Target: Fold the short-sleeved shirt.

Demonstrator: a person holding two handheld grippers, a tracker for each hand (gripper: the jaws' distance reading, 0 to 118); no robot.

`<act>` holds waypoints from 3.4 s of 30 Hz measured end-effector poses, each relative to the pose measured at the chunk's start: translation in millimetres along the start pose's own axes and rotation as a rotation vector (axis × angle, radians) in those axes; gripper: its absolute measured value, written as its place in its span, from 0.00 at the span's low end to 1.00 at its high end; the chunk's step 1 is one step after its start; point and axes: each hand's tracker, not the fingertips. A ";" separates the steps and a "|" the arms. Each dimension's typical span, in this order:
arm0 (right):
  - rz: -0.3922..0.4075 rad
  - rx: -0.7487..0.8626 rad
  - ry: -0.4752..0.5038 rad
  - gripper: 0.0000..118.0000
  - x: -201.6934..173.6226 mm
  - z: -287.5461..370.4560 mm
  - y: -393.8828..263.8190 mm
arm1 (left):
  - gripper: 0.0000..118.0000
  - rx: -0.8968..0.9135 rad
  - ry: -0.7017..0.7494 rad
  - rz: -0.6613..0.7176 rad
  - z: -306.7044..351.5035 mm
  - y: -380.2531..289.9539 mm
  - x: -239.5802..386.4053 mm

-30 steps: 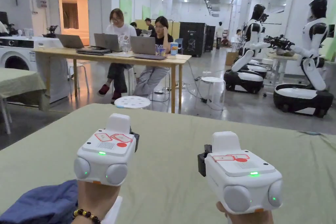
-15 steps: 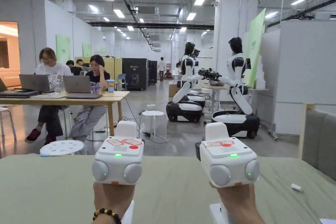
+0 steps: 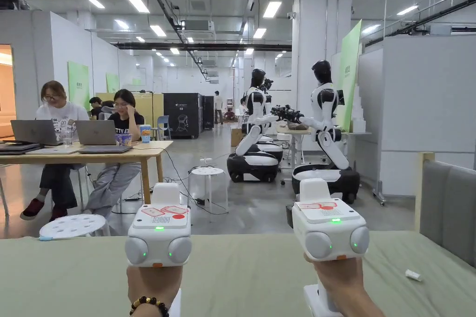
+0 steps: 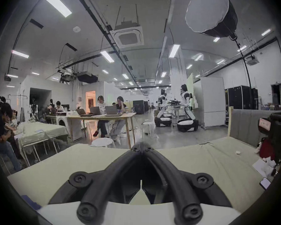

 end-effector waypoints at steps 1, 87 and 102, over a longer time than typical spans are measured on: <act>-0.011 0.001 -0.003 0.00 1.5 0.0 -0.8 | 0.00 0.002 0.003 -0.003 -0.6 -1.3 -0.5; -0.063 0.000 -0.063 1.00 1.6 0.9 -32.3 | 1.00 -0.028 -0.037 0.001 -3.3 -34.8 6.0; -0.184 -0.122 -0.058 1.00 -1.5 7.6 -18.5 | 1.00 -0.029 -0.024 0.015 -7.9 -35.7 -4.7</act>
